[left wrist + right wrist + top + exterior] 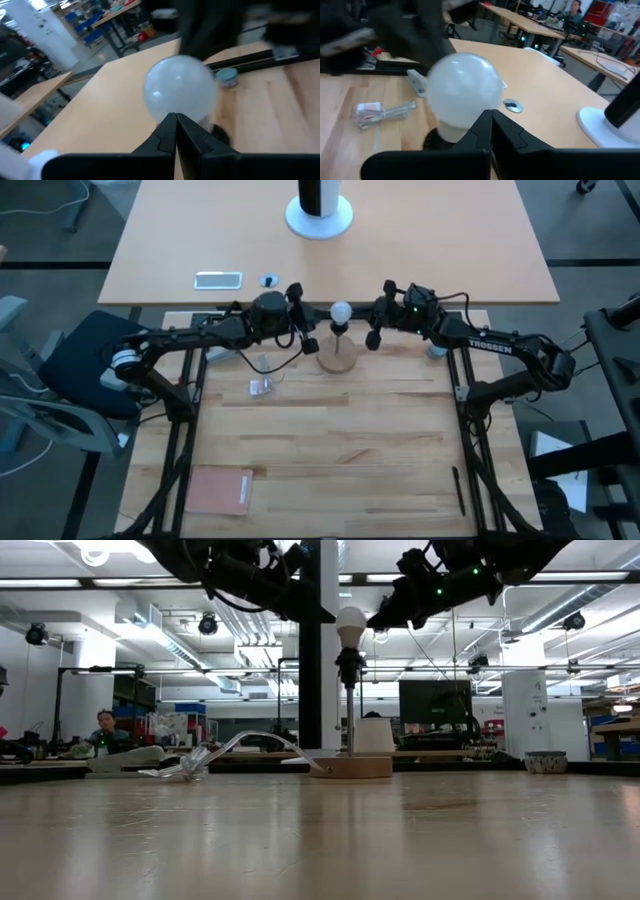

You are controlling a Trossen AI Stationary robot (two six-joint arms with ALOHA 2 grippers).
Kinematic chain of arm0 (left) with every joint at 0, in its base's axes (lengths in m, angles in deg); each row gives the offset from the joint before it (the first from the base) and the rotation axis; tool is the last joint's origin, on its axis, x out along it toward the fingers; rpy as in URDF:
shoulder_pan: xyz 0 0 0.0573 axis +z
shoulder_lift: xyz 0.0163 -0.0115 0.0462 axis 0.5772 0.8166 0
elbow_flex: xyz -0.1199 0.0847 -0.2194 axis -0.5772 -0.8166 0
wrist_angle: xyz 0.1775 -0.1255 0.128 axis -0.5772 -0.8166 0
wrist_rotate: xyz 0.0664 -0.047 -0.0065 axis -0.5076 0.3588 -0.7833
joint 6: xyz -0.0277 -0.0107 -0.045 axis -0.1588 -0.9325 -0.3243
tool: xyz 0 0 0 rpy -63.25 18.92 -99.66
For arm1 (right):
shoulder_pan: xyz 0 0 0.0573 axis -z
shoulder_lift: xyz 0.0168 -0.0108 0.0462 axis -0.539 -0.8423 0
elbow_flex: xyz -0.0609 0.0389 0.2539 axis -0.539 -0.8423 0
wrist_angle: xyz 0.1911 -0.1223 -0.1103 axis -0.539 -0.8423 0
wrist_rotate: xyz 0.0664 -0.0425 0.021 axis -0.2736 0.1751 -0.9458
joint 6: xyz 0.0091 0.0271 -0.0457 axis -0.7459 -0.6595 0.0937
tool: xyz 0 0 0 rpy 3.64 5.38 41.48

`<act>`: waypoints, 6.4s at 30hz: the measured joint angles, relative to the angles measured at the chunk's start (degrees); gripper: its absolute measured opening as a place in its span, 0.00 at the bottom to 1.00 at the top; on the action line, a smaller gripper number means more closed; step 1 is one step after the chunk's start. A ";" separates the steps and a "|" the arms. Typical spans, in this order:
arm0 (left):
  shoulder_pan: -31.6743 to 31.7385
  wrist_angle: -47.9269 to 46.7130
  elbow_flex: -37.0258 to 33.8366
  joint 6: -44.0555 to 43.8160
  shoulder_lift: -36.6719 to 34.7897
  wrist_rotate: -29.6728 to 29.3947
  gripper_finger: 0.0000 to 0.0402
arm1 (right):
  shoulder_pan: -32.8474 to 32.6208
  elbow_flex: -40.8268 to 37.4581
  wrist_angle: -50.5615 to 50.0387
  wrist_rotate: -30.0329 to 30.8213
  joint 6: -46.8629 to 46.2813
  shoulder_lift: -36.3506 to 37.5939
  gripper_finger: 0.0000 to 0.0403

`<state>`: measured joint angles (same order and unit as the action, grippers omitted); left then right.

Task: Screw lightbulb
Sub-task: Remove the lightbulb from the desk lamp

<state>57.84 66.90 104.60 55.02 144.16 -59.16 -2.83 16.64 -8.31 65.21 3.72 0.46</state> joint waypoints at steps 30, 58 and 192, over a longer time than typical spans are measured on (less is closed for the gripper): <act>-0.81 0.66 -0.01 1.70 0.65 -5.23 0.00 | 0.35 -0.59 -1.27 -4.47 -0.22 1.17 0.00; -1.06 3.06 0.00 2.60 1.01 -6.88 0.00 | -0.05 -0.59 0.61 -6.71 -1.26 1.32 0.00; -0.74 4.85 -0.01 4.76 1.71 -7.33 0.00 | -0.14 -1.09 0.09 -4.71 -1.70 1.28 0.00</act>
<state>57.10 71.75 104.58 59.79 145.86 -66.49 -2.97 15.55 -8.22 60.50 2.02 1.74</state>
